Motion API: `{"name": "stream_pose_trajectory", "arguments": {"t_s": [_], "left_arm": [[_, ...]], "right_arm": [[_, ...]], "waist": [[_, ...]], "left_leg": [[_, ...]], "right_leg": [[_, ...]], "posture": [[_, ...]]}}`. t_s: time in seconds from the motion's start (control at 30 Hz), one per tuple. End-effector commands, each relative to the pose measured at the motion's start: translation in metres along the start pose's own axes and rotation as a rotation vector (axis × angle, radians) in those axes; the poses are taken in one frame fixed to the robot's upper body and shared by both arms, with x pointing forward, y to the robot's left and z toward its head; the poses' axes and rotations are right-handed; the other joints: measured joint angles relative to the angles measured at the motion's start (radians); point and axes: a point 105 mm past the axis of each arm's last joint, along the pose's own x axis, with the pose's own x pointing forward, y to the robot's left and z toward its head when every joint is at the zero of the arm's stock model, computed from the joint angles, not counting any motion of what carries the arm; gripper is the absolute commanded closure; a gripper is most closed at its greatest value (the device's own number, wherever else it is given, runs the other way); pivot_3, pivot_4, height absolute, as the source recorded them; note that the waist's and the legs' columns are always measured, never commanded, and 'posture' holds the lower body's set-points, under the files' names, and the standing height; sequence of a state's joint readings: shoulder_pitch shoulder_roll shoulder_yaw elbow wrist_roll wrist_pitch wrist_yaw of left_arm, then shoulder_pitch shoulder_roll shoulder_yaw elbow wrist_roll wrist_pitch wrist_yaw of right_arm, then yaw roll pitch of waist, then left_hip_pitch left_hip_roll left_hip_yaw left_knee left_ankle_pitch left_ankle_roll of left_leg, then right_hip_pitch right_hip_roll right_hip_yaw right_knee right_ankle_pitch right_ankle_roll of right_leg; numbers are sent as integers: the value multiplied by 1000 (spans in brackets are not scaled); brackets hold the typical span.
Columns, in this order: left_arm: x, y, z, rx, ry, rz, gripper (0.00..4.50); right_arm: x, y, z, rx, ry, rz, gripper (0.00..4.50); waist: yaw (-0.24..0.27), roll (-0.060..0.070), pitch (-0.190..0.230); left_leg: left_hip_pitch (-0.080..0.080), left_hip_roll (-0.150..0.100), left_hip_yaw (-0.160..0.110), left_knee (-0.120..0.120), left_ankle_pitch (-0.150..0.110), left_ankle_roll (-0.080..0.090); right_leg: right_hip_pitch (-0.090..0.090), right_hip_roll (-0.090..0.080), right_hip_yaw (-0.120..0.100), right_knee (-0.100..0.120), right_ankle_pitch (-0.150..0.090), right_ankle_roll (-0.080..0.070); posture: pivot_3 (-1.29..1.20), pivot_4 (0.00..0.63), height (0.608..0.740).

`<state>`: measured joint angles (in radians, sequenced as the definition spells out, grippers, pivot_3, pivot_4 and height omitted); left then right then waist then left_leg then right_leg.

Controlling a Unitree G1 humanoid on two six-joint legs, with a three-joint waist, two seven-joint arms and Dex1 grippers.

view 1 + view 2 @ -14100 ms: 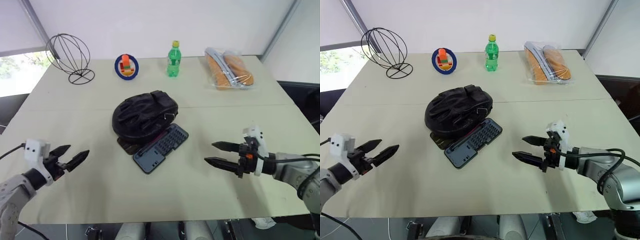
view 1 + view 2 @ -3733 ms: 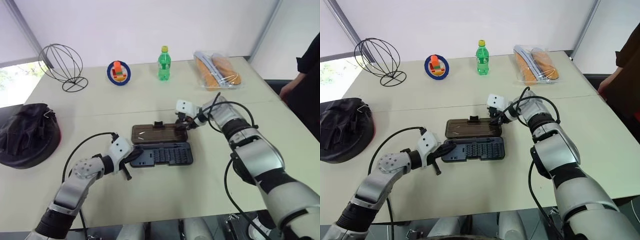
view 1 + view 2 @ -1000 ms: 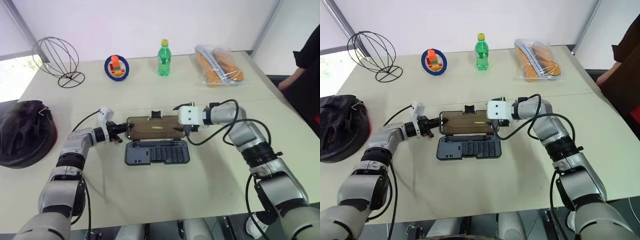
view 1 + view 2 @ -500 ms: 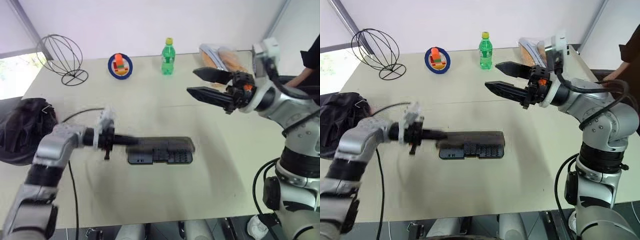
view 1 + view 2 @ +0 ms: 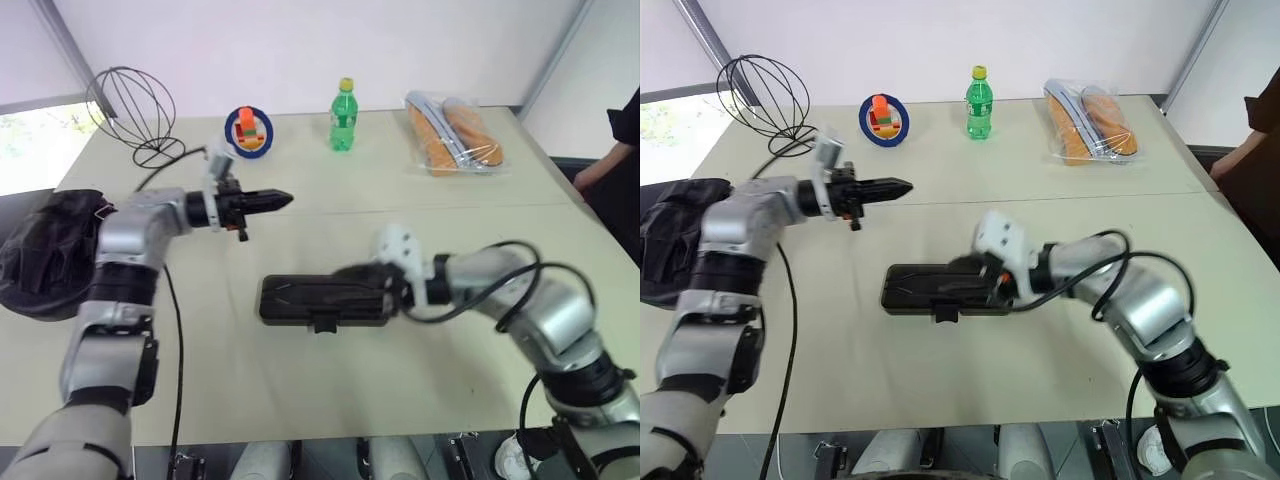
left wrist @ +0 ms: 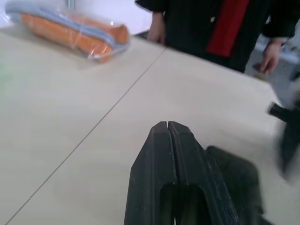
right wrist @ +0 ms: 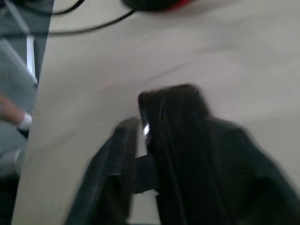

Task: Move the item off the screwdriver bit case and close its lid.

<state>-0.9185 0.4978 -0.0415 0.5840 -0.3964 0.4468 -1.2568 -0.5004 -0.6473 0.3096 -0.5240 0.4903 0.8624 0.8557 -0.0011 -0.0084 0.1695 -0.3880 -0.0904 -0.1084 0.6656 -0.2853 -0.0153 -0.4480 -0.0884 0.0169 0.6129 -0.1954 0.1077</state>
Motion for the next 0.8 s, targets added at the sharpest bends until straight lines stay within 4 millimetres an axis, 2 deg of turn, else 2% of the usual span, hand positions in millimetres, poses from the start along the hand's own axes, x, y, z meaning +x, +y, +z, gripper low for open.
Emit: {"name": "stream_pose_trajectory", "arguments": {"t_s": [0.03, 0.17, 0.3, 0.53, 0.8], "left_arm": [[8, 6, -13, 63, 95, -26, 4500], [24, 8, -37, 120, 236, -69, 4500], [35, 4, -43, 142, 288, -128, 4500], [44, -2, -51, 230, 378, -206, 4500], [37, -11, -65, 243, 482, -314, 4500]], "right_arm": [[12, 11, 5, -88, -1, 2, 4474], [28, 23, -2, -95, 42, -9, 4474], [36, 27, -5, -88, 64, -28, 4474], [41, 15, -24, -103, 175, -111, 4474], [33, -3, -44, -103, 240, -191, 4474]], "waist": [[-5, -1, 0], [-9, -2, 1], [-10, -2, 1], [-11, -2, 1], [-12, -3, 1]], "left_leg": [[0, 0, 0, 0, 0, 0], [0, 0, -1, 0, -2, 4], [0, 0, -1, 0, -3, 4], [0, 0, -1, 1, -3, 5], [0, 0, -1, 1, -3, 6]], "right_leg": [[0, 0, 0, 0, 0, 0], [0, 0, -1, 0, 0, 0], [0, 0, -1, 0, 0, 0], [0, 1, -1, 1, 0, 0], [0, 1, -1, 1, 0, 0]], "posture": [[0, 150, 740], [0, 150, 740], [0, 150, 740], [0, 150, 740], [0, 150, 740]]}}
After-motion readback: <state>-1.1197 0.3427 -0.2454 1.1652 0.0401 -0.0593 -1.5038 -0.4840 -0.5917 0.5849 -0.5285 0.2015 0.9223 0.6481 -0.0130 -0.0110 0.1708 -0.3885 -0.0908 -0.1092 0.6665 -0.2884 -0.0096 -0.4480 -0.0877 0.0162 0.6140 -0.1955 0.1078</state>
